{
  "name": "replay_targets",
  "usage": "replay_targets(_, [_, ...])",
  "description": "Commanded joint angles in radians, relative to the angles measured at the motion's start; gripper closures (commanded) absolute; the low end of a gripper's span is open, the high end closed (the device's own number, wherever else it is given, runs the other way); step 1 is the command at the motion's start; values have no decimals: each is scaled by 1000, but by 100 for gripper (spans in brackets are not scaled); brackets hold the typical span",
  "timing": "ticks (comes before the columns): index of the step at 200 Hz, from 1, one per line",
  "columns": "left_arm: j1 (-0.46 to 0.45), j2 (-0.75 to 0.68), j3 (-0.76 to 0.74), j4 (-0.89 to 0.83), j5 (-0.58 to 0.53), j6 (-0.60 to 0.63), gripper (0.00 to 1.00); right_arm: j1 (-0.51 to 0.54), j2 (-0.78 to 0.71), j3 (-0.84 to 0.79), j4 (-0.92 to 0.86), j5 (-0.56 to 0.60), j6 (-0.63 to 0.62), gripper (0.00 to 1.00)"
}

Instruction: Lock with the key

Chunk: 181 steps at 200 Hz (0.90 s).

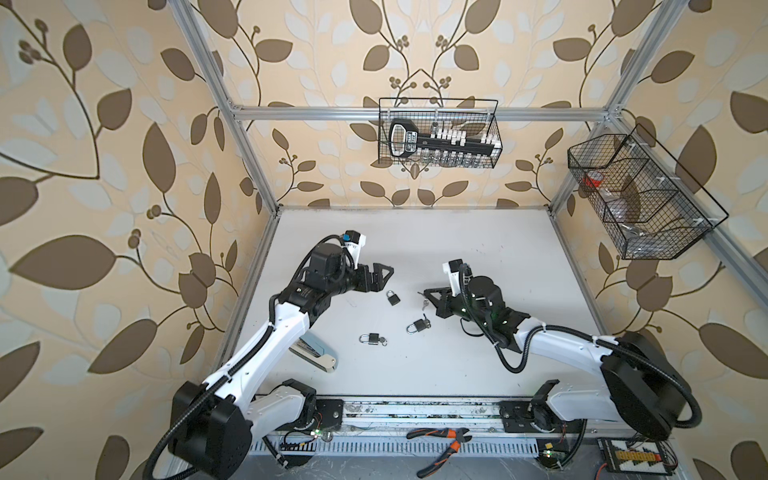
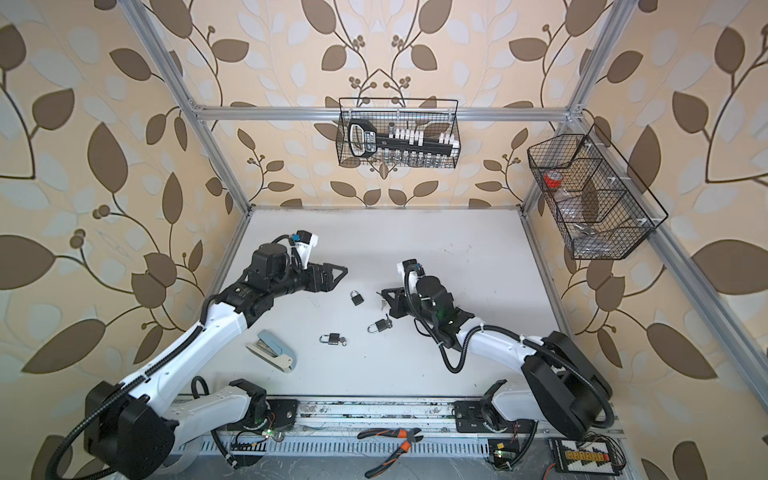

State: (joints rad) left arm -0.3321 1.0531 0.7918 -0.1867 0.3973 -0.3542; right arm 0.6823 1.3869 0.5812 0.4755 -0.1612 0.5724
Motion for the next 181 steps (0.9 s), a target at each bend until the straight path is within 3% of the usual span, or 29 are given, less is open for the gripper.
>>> replay_targets(1, [5, -113, -98, 52, -53, -167, 1, 56, 91, 57, 107, 116, -5, 100])
replay_targets(48, [5, -238, -173, -67, -156, -178, 1, 97, 293, 121, 178, 209, 66, 100])
replay_targets(118, [5, -104, -45, -223, -261, -221, 1, 96, 442, 169, 212, 250, 111, 100])
replay_targets(157, [5, -74, -37, -251, -336, -312, 1, 85, 495, 203, 207, 258, 152, 100])
replay_targets(181, [5, -87, -42, -238, -296, -250, 1, 85, 528, 216, 204, 270, 173, 100])
